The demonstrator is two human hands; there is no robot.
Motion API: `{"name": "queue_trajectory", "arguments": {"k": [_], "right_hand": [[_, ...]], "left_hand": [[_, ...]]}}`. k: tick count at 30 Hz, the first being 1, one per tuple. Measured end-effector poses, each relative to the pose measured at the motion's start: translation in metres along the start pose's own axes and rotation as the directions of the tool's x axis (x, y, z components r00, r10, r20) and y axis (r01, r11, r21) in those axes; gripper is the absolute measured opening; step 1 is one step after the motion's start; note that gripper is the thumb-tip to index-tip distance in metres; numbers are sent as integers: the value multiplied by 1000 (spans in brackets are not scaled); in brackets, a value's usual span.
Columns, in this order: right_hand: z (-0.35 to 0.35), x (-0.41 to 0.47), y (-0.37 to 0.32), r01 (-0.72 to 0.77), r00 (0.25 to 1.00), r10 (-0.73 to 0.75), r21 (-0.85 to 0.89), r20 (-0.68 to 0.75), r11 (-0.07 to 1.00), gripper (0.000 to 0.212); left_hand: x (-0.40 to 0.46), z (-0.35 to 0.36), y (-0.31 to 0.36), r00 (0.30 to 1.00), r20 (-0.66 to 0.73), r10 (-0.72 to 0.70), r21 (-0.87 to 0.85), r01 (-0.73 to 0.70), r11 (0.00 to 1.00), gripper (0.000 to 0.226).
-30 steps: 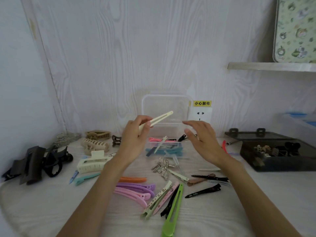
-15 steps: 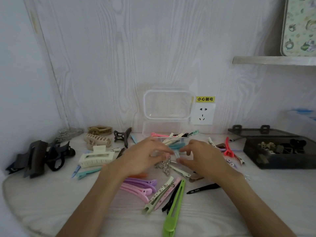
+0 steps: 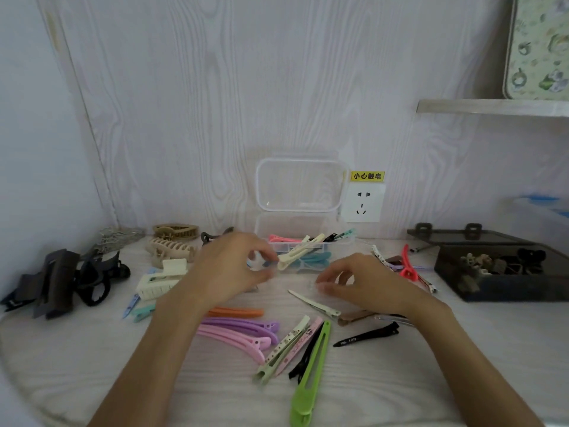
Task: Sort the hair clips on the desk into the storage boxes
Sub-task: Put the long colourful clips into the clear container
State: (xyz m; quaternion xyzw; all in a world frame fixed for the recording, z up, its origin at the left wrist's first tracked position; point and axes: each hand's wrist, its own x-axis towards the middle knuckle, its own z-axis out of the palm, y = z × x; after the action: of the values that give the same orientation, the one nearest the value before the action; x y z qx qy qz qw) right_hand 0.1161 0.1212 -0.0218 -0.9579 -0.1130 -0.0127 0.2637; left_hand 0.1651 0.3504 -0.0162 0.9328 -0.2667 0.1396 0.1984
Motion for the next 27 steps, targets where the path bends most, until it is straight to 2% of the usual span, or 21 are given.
{"name": "queue_trajectory", "arguments": {"k": [2,4,6,8,10,12,14,17,18,20,22,24,27], "right_hand": [[0,-5,-5,4,990,3,-48,144,999,39],[-3,-7,-4,-7,986,19,-72,163,997,40],[-7,-7,0,-33,991,34,-9,132,999,27],[-9,-5,5,-42,988,37,30,147,999,19],[-8,-4,9,-17,985,9,42,172,999,15],[-10,-5,10,21,984,-28,42,174,999,16],[-15,-9,8,26,970,-27,6,242,1000,32],[-17,-16,2,44,894,-29,-24,447,999,79],[-16,-17,-1,67,873,-54,-9,484,998,90],[-14,-19,-4,118,850,-86,-28,519,993,103],[-11,-19,-6,170,849,-89,-109,521,979,105],[-4,-17,-6,199,876,-107,-149,470,969,97],[8,-12,-5,225,927,-168,-138,337,965,73]], "left_hand": [[2,13,5,972,226,70,-100,-48,994,25],[4,22,8,919,370,133,-76,-113,991,31],[4,25,9,924,357,139,-66,-123,990,31],[6,28,12,952,282,122,-98,-98,990,24],[6,29,15,962,245,118,-115,-92,989,16],[6,28,14,957,268,110,-127,-79,989,13],[4,22,9,945,317,82,-143,-38,989,12],[0,13,-5,929,369,36,-173,31,985,12],[-1,9,-6,927,374,32,-185,41,982,18],[-4,-2,0,903,428,39,-197,52,979,45],[-8,-12,9,803,593,55,-116,18,993,77],[-11,-17,16,709,703,57,9,-89,996,103],[-13,-16,23,681,730,51,53,-131,990,108]]}}
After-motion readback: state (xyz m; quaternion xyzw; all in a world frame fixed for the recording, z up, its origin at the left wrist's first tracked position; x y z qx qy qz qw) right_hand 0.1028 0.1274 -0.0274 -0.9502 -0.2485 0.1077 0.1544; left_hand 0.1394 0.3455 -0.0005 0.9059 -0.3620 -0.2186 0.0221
